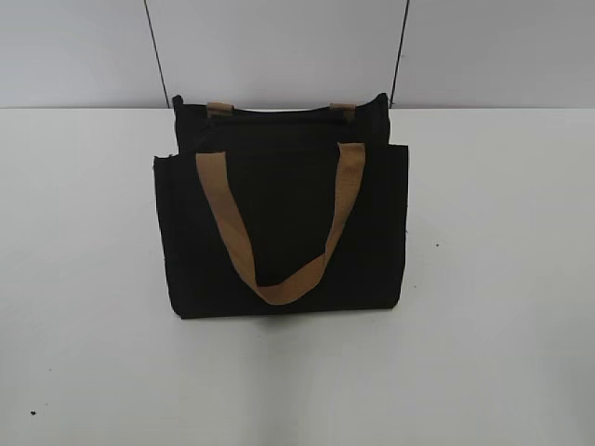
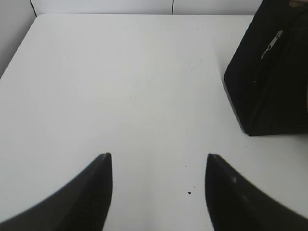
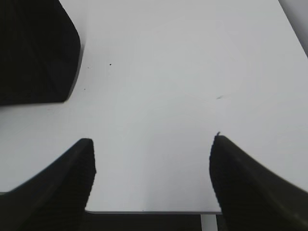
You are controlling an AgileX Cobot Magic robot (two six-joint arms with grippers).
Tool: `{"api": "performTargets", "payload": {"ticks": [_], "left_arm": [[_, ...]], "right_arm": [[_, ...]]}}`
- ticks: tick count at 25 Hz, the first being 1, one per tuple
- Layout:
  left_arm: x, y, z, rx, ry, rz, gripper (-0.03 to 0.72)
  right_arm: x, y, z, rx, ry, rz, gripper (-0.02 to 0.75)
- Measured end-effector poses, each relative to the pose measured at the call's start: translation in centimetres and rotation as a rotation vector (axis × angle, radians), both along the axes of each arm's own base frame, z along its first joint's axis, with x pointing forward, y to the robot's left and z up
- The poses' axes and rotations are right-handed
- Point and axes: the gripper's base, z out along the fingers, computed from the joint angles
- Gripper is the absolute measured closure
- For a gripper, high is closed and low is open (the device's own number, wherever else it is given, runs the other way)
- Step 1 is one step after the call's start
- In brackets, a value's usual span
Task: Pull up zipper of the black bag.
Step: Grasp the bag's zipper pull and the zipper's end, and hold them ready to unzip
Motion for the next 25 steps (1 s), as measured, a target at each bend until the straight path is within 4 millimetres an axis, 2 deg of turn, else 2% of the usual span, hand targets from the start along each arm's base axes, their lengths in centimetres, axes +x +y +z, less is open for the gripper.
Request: {"api": "performTargets", "payload": {"ticks": [11,14,18,22,25], "left_arm": [[0.0,0.0,0.1,-0.004,-0.007,-0.002,0.221],[0.0,0.0,1.1,-0.01,-0.088,0.002,0.221],[0.5,0.1,3.0,-0.021,-0.299,0.023,0.221],[2.5,0.4,4.3,-0.034,-0.446,0.048,0.221],[5.1,0.6,4.0,-0.041,-0.483,0.069,0.221]], "right_arm": [[0.0,0.0,0.0,0.0,0.0,0.0,0.173],[0.0,0.0,0.0,0.0,0.0,0.0,0.173],[0.0,0.0,0.0,0.0,0.0,0.0,0.173],[0.0,0.0,0.0,0.0,0.0,0.0,0.173],[0.0,0.0,0.0,0.0,0.0,0.0,0.173]]}}
